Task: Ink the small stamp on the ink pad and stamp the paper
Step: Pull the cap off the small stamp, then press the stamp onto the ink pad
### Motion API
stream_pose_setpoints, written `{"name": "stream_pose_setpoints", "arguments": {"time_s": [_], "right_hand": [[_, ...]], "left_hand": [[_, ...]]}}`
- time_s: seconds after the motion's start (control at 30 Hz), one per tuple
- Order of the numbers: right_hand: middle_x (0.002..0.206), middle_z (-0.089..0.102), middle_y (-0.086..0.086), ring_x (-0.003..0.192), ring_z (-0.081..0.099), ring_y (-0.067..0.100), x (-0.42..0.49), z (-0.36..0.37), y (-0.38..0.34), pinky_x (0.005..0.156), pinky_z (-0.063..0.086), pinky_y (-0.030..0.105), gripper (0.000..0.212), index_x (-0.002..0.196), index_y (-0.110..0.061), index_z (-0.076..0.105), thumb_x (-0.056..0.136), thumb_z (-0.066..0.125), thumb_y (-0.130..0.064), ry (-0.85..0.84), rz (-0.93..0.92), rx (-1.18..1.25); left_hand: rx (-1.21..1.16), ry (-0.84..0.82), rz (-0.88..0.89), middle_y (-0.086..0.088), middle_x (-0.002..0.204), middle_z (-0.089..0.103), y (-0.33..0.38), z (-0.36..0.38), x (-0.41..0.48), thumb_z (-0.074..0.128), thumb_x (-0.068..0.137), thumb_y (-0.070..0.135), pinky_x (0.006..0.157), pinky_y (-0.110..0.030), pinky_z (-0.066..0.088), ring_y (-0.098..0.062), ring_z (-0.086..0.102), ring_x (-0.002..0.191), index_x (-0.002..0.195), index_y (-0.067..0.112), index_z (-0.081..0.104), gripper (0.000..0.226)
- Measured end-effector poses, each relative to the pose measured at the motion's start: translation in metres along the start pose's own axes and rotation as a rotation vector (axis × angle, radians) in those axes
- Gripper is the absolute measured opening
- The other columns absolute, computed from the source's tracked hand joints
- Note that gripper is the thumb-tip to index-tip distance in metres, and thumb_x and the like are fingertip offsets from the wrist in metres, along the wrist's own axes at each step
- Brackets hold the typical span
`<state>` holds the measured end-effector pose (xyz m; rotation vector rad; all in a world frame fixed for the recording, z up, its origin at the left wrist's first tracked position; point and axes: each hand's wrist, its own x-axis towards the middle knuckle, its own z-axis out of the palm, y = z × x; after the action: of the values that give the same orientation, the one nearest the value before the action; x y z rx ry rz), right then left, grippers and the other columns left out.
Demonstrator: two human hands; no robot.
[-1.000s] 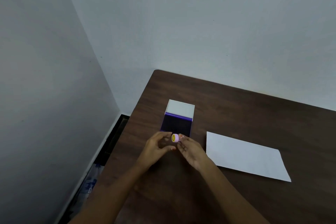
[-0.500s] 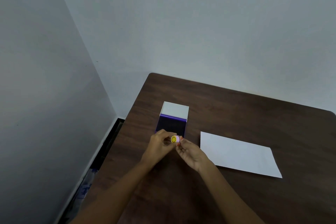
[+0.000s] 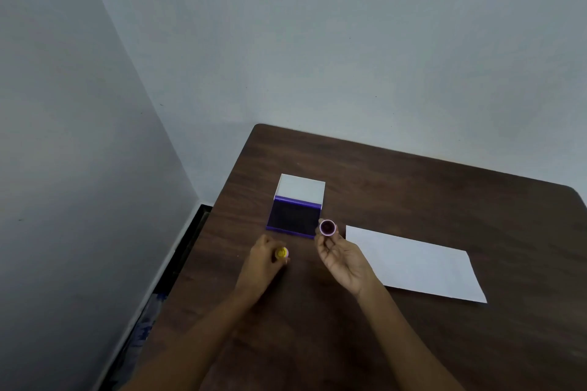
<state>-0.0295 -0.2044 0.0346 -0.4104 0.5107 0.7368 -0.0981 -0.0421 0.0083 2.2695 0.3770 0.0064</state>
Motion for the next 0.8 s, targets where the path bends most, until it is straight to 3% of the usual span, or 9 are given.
{"name": "stream_pose_setpoints", "arguments": {"time_s": [0.2, 0.33, 0.43, 0.53, 0.6, 0.7, 0.8], "right_hand": [[0.092, 0.072, 0.019, 0.083, 0.07, 0.026, 0.007, -0.003, -0.004, 0.06, 0.059, 0.03, 0.029, 0.099, 0.001, 0.06, 0.07, 0.061, 0.002, 0.009, -0.06, -0.016], [0.089, 0.073, 0.012, 0.083, 0.07, 0.019, 0.017, -0.003, -0.011, 0.062, 0.058, 0.024, 0.014, 0.088, -0.005, 0.069, 0.076, 0.061, -0.003, 0.066, -0.217, -0.217], [0.101, 0.065, 0.002, 0.093, 0.062, 0.013, 0.023, 0.0, -0.016, 0.071, 0.053, 0.02, 0.017, 0.1, -0.013, 0.064, 0.084, 0.061, -0.016, 0.241, -0.376, -0.715], [0.093, 0.065, -0.003, 0.088, 0.059, 0.01, 0.034, 0.002, -0.017, 0.065, 0.042, 0.013, 0.023, 0.099, -0.015, 0.065, 0.078, 0.069, -0.019, 0.417, -0.578, -1.195], [0.093, 0.068, 0.006, 0.087, 0.061, 0.016, 0.044, 0.008, -0.014, 0.067, 0.041, 0.012, 0.017, 0.096, -0.01, 0.066, 0.079, 0.067, -0.011, 0.369, -0.711, -1.384], [0.096, 0.068, 0.013, 0.081, 0.057, 0.011, 0.059, 0.017, -0.007, 0.066, 0.038, 0.005, 0.012, 0.092, -0.006, 0.066, 0.08, 0.064, -0.007, 0.291, -0.791, -1.597], [0.1, 0.066, 0.013, 0.086, 0.057, 0.014, 0.074, 0.023, 0.003, 0.073, 0.041, 0.012, 0.013, 0.095, -0.007, 0.063, 0.084, 0.06, -0.011, 0.228, -0.809, -1.768]], "left_hand": [[0.243, -0.19, 0.143, -0.005, 0.12, 0.051, -0.009, 0.007, 0.004, 0.064, 0.082, 0.018, 0.092, -0.026, 0.041, -0.015, 0.046, 0.109, 0.117, 0.017, 0.055, 0.037], [0.294, -0.262, 0.17, -0.002, 0.127, 0.045, -0.014, 0.007, 0.008, 0.067, 0.078, 0.029, 0.096, -0.03, 0.04, -0.014, 0.042, 0.114, 0.122, 0.021, 0.048, 0.048], [0.304, -0.201, 0.2, -0.002, 0.13, 0.043, -0.021, 0.004, 0.01, 0.066, 0.077, 0.039, 0.093, -0.027, 0.039, -0.013, 0.042, 0.112, 0.124, 0.023, 0.045, 0.054], [0.197, -0.04, 0.156, -0.005, 0.138, 0.04, -0.026, 0.001, 0.017, 0.066, 0.079, 0.035, 0.1, -0.031, 0.036, -0.016, 0.038, 0.121, 0.131, 0.02, 0.038, 0.061], [0.129, 0.03, 0.12, -0.007, 0.144, 0.034, -0.026, 0.0, 0.026, 0.067, 0.078, 0.034, 0.105, -0.035, 0.031, -0.018, 0.032, 0.129, 0.136, 0.017, 0.031, 0.071], [0.104, 0.07, 0.129, -0.008, 0.148, 0.03, -0.027, 0.001, 0.04, 0.066, 0.079, 0.038, 0.107, -0.034, 0.026, -0.019, 0.028, 0.133, 0.139, 0.015, 0.025, 0.077], [0.09, 0.072, 0.165, -0.009, 0.147, 0.032, -0.032, 0.004, 0.049, 0.062, 0.082, 0.038, 0.104, -0.031, 0.024, -0.018, 0.031, 0.132, 0.139, 0.018, 0.026, 0.071]]}}
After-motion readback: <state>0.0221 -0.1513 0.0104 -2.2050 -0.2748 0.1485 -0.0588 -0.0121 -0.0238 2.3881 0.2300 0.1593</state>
